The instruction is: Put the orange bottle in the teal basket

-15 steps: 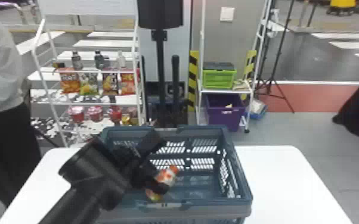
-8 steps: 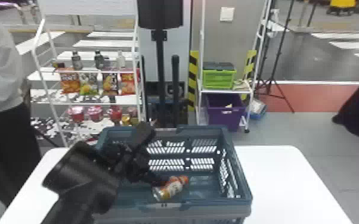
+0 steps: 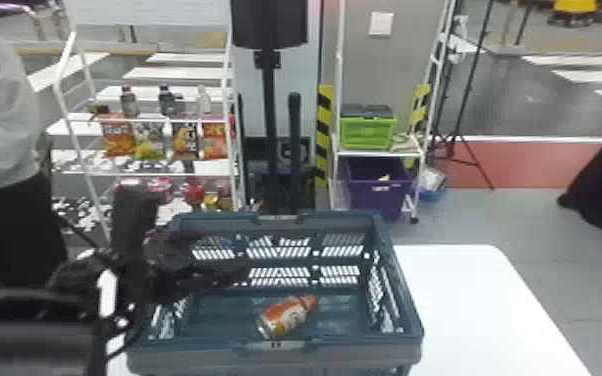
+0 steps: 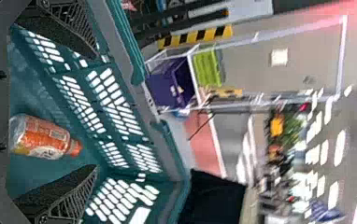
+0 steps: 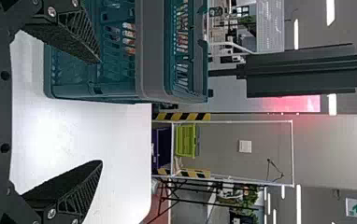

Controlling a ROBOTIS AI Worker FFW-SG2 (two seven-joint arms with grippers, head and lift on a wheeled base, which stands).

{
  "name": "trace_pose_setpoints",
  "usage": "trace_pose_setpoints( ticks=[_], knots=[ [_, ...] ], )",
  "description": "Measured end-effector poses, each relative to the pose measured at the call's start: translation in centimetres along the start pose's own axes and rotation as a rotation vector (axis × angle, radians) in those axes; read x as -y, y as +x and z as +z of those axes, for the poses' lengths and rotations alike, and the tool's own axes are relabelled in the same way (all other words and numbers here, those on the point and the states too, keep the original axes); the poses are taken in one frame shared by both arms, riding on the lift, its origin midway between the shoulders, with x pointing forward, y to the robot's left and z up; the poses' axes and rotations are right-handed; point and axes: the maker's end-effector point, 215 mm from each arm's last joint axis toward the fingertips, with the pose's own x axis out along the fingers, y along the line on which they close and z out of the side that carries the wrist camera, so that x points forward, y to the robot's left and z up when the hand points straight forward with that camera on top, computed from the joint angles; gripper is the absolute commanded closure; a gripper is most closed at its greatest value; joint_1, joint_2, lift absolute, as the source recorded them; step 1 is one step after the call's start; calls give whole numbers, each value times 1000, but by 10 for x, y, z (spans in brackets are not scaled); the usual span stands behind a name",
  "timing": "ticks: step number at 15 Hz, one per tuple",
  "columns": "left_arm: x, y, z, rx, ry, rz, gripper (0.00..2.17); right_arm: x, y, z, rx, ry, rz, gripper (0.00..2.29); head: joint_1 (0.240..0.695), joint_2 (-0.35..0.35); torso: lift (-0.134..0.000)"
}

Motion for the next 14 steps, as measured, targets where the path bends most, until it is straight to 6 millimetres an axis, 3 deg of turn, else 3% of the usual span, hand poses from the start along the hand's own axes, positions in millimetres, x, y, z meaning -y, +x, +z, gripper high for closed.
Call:
trace_pose_setpoints(
  ticks=[4,7,11,14],
  knots=[
    [-8,-77,-50,15,-142,133,73,-3,0,16,27,-5,30,127,499,0,0],
    [3,-127,-81,8,-135,208,73,-13,1,26,47,-9,72,127,499,0,0],
    [39,-183,-55,231,32,243,80,-19,4,33,63,-11,117,127,499,0,0],
    [62,-217,-55,383,45,314,80,-19,5,36,70,-16,142,127,499,0,0]
  ],
)
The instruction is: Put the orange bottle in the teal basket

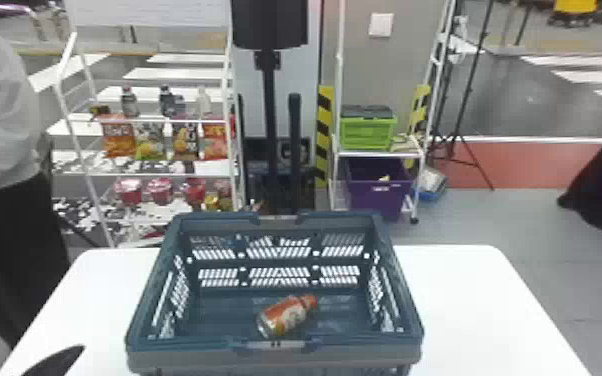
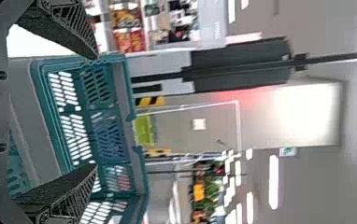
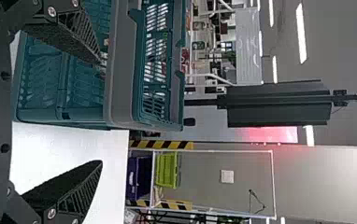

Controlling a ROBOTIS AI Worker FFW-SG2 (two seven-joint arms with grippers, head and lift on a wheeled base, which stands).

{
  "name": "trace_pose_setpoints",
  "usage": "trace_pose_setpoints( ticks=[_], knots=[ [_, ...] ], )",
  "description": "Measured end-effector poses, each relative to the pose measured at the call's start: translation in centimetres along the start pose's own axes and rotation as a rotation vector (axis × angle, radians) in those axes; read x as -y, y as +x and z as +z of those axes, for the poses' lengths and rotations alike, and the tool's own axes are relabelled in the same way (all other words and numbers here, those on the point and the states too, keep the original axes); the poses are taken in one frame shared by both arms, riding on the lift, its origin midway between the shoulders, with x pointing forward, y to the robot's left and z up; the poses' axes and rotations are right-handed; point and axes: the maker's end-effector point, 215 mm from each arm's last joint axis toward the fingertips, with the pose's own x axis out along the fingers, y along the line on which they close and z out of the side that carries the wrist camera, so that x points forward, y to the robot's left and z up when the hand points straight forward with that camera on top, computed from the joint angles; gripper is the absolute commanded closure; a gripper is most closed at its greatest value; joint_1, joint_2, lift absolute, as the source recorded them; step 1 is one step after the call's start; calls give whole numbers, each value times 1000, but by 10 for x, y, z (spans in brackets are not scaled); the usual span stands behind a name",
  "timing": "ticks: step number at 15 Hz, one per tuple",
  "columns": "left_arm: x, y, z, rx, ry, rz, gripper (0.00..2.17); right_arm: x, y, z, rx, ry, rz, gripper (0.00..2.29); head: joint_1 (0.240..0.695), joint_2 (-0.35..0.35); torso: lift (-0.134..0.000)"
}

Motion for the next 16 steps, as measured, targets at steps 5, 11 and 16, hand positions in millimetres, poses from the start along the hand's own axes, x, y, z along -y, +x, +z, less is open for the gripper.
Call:
trace_pose_setpoints(
  ticks=[5,11,16],
  knots=[
    [18,-24,-28,81,-118,199,80,1,-1,3,12,4,23,127,499,0,0],
    [49,-17,-69,15,-152,181,80,1,-3,6,24,9,30,127,499,0,0],
    [52,-17,-83,-12,-150,176,80,1,-2,3,19,11,30,127,499,0,0]
  ],
)
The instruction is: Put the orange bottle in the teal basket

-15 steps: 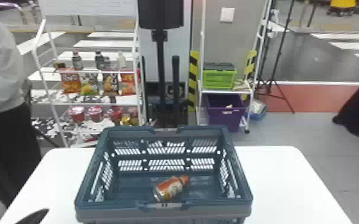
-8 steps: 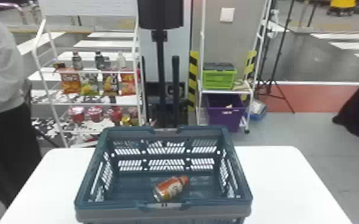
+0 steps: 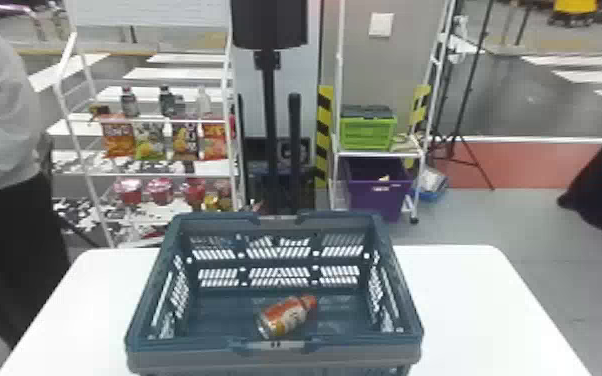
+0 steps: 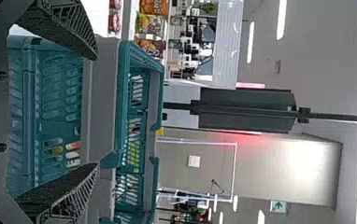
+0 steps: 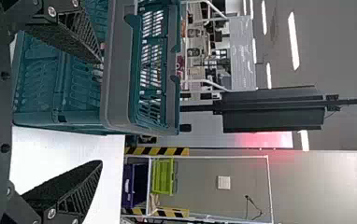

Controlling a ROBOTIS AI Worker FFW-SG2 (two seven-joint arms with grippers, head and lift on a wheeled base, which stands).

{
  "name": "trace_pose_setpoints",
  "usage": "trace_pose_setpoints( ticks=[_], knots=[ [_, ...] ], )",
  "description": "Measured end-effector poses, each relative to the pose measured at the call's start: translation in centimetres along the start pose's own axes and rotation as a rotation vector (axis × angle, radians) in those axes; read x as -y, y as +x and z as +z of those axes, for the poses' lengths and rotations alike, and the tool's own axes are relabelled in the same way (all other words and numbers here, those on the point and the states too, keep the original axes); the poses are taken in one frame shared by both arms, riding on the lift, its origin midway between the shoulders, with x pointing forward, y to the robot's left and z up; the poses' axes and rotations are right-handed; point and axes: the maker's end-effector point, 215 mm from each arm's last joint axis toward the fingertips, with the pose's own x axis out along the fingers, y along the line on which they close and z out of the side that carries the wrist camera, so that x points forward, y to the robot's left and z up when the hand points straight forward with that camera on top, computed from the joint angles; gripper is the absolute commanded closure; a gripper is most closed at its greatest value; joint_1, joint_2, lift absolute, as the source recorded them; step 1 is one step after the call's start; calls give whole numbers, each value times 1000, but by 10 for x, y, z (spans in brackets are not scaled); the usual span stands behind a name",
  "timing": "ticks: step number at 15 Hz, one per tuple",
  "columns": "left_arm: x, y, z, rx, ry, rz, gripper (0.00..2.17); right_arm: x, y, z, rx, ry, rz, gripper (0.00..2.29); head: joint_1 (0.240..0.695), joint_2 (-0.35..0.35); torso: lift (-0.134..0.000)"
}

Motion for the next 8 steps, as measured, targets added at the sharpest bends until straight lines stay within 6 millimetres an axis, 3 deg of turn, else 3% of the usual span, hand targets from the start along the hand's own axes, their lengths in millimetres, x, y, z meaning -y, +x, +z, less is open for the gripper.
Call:
trace_pose_setpoints(
  ticks=[8],
  knots=[
    [-1,4,-4,-2,1,6,80,0,3,0,3,1,1,127,499,0,0]
  ],
)
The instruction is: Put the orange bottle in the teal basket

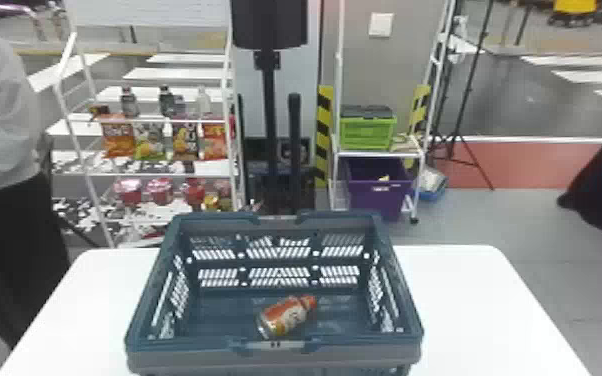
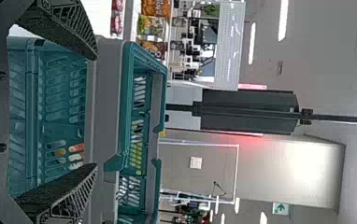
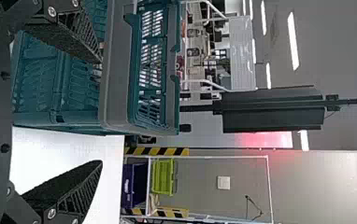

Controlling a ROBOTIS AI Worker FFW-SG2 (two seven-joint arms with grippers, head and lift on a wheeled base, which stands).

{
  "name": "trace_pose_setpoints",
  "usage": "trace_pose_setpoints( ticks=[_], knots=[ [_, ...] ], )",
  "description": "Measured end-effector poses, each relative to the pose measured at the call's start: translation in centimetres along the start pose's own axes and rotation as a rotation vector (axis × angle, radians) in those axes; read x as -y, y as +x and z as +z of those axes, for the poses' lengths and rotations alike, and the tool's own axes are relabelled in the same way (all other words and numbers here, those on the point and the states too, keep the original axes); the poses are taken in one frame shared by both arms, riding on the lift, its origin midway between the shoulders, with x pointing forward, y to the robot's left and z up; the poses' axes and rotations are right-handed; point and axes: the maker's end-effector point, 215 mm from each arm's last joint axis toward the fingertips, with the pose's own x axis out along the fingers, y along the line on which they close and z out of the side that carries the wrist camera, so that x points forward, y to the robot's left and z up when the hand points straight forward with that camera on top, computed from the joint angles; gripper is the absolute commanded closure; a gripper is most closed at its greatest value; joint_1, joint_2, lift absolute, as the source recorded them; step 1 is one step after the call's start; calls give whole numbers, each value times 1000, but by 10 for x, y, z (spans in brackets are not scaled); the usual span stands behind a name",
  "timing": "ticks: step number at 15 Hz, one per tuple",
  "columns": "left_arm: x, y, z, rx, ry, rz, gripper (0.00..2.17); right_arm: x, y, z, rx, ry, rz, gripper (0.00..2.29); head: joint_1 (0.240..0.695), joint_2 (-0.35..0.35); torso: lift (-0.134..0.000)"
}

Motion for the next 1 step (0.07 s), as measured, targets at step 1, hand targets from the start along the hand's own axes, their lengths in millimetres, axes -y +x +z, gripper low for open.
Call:
trace_pose_setpoints(
  ticks=[1],
  knots=[
    [0,0,0,0,0,0,80,0,0,0,1,1,1,127,499,0,0]
  ],
)
